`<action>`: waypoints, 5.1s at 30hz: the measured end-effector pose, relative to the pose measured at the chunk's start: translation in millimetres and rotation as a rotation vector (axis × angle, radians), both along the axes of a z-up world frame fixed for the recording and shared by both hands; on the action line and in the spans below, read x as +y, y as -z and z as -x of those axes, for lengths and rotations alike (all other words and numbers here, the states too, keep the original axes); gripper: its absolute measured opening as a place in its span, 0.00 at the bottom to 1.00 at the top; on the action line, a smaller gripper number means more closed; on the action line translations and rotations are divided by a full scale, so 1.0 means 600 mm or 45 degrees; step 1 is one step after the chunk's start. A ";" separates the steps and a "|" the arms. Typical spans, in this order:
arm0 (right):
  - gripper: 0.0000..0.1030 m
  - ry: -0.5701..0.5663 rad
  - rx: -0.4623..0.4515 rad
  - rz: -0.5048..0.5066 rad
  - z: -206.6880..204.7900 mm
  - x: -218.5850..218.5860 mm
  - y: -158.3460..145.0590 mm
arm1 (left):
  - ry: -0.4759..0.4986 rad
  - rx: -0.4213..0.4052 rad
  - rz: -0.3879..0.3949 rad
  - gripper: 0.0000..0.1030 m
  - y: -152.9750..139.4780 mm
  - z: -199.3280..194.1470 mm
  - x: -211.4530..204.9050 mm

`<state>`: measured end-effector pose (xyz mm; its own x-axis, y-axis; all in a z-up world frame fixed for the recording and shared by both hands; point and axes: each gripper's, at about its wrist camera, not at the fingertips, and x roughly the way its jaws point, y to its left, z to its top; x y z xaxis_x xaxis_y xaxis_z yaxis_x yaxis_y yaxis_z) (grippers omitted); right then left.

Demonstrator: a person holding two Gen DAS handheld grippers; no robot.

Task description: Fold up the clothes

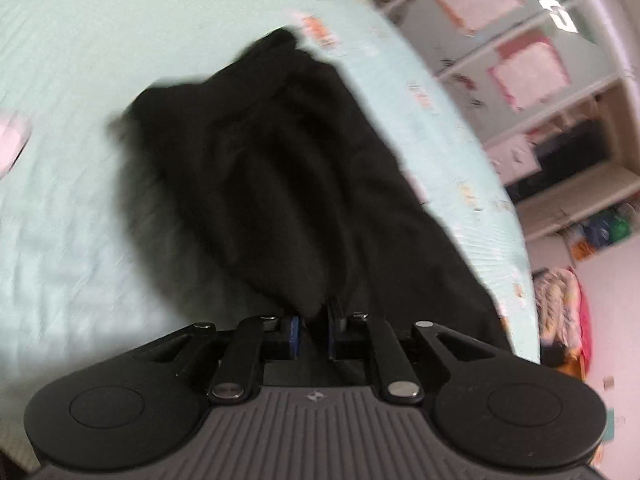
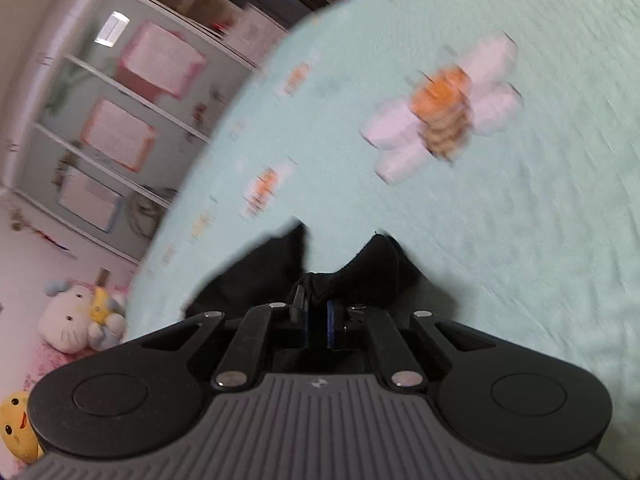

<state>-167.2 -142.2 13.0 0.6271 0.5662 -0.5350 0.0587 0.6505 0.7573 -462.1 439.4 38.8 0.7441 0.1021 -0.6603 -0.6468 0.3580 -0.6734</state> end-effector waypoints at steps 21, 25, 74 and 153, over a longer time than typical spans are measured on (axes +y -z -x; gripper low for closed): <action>0.10 0.014 -0.032 0.212 0.067 0.009 0.023 | -0.110 -0.067 -0.136 0.61 0.009 0.054 -0.036; 0.10 -0.044 0.022 0.350 0.084 0.009 0.010 | -0.149 -0.073 -0.107 0.61 0.022 0.055 -0.019; 0.14 -0.170 -0.176 0.544 -0.043 0.028 0.026 | -0.405 -0.206 -0.122 0.66 0.021 0.092 0.080; 0.41 -0.112 -0.170 0.192 -0.095 0.148 -0.054 | 0.587 0.039 -0.407 0.37 -0.036 -0.222 -0.201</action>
